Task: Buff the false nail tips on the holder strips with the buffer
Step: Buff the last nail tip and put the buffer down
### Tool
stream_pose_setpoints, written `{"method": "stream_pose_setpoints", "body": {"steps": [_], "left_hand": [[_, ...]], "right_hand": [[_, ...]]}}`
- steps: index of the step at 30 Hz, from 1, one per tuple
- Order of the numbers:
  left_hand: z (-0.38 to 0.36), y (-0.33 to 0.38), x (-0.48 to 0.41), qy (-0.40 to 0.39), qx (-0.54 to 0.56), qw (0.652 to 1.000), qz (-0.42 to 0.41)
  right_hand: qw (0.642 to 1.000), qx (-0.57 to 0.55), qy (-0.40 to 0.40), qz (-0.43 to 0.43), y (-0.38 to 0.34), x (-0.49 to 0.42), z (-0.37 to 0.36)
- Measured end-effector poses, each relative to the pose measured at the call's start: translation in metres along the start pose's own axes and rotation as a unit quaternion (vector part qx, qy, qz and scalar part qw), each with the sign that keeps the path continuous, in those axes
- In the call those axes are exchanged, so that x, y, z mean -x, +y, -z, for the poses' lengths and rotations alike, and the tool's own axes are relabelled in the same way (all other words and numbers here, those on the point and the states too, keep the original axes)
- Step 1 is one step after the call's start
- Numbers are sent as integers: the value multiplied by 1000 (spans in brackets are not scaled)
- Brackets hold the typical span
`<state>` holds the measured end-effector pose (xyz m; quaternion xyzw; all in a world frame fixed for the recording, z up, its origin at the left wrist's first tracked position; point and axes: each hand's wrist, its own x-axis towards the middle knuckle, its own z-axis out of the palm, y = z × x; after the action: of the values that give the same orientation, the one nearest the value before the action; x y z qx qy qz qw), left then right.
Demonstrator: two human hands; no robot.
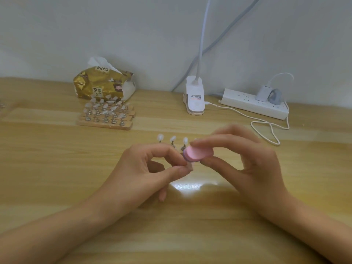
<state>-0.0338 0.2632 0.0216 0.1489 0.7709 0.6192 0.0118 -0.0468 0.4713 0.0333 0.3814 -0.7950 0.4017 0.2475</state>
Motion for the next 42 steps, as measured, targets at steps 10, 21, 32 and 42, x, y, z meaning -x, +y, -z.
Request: {"method": "stream_pose_setpoints", "body": {"steps": [10,21,32,42], "left_hand": [[0,0,0,-11,6,1000,-3],[0,-1,0,-12,2,1000,2],[-1,2,1,-7,-8,1000,3],[-1,3,1,-9,-2,1000,-3]], "right_hand": [[1000,-1,-27,10,-6,2,-7],[998,-1,-41,42,-4,6,-6],[1000,-8,-5,-7,3,1,-2],[1000,-15,-23,-1,0,2,-3]]}}
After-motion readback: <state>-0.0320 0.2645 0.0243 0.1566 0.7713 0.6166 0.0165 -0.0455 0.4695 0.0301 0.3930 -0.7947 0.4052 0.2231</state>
